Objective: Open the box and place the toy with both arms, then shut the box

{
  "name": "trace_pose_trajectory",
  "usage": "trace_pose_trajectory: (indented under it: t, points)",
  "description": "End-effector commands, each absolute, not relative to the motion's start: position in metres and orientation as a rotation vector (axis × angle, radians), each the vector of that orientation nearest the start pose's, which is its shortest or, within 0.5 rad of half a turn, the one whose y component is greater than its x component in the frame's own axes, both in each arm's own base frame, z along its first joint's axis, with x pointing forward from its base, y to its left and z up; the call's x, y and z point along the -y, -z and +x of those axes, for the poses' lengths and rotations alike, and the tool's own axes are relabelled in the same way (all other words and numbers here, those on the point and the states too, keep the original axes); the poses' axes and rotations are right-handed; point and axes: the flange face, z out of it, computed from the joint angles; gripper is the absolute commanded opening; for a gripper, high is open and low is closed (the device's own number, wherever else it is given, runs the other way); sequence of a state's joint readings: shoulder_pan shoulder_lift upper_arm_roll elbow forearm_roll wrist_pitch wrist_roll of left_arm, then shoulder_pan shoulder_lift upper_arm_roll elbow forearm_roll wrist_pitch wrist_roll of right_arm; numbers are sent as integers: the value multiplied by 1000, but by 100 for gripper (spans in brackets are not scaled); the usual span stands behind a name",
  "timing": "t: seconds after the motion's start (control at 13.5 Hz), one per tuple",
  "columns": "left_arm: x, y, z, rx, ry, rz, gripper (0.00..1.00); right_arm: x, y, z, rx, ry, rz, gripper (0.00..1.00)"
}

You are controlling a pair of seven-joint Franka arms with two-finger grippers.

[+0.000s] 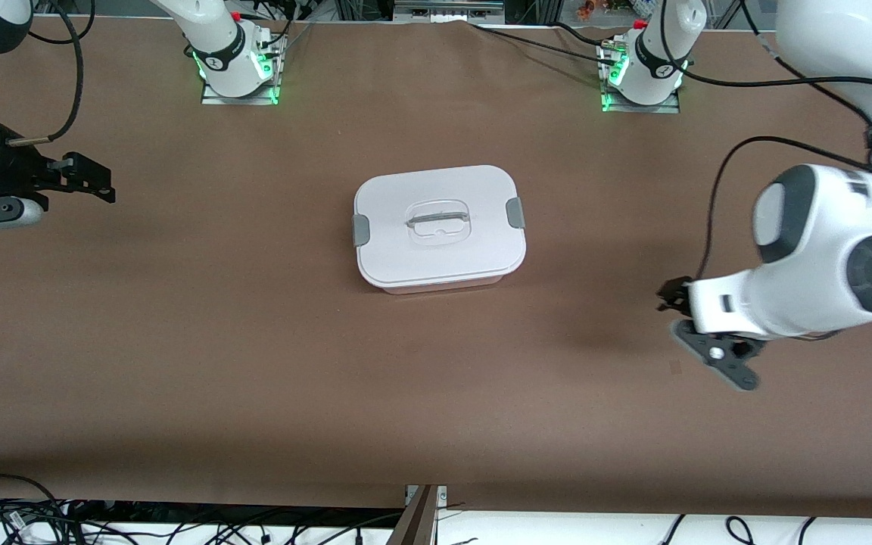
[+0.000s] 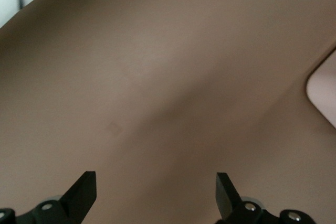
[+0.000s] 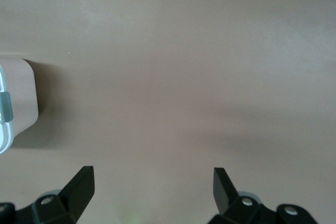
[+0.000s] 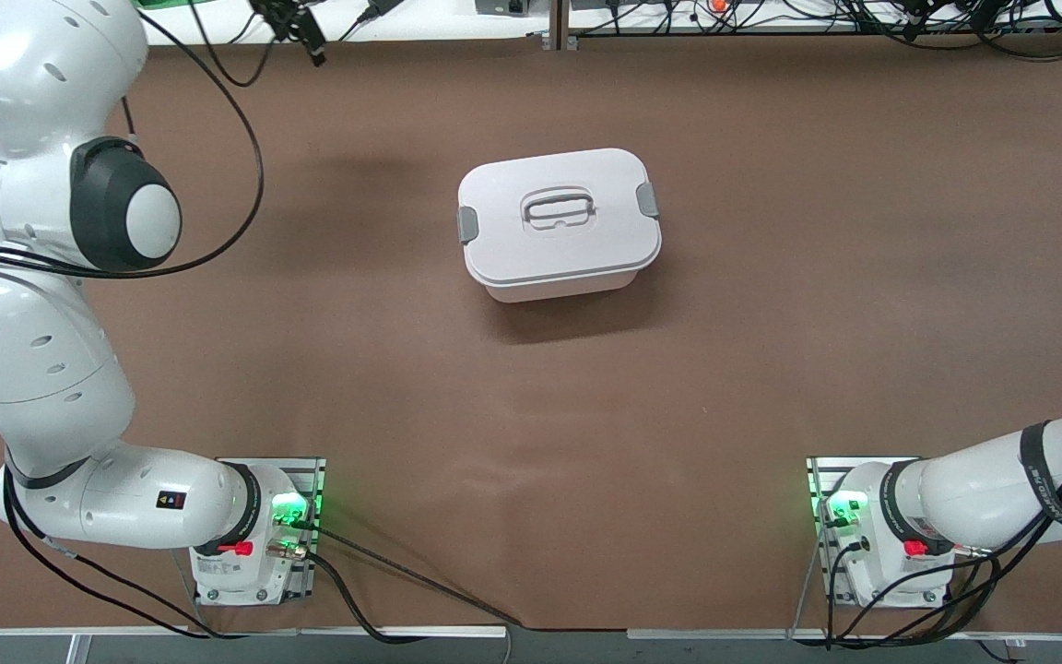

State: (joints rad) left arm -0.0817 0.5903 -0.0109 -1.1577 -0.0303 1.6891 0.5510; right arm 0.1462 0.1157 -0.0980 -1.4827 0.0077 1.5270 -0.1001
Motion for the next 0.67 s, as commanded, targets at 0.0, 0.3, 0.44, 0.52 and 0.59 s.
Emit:
trace_pose_trajectory:
  t: [0.0, 0.3, 0.44, 0.52, 0.59]
  points:
    - [19, -487, 692, -788, -54, -3078, 100, -32, -602, 583, 218, -94, -3143, 100]
    - [-25, -552, 643, -356, 12, -3142, 100, -31, -598, 584, 183, -105, -3127, 100]
    - [-22, -576, 614, -200, 4, -3157, 100, -29, -599, 584, 176, -102, -3118, 100]
    - [-19, -584, 603, -108, -33, -3164, 100, -28, -598, 585, 173, -102, -3118, 100]
    - [-13, -590, 593, -44, -83, -3164, 100, -29, -597, 586, 178, -100, -3120, 100]
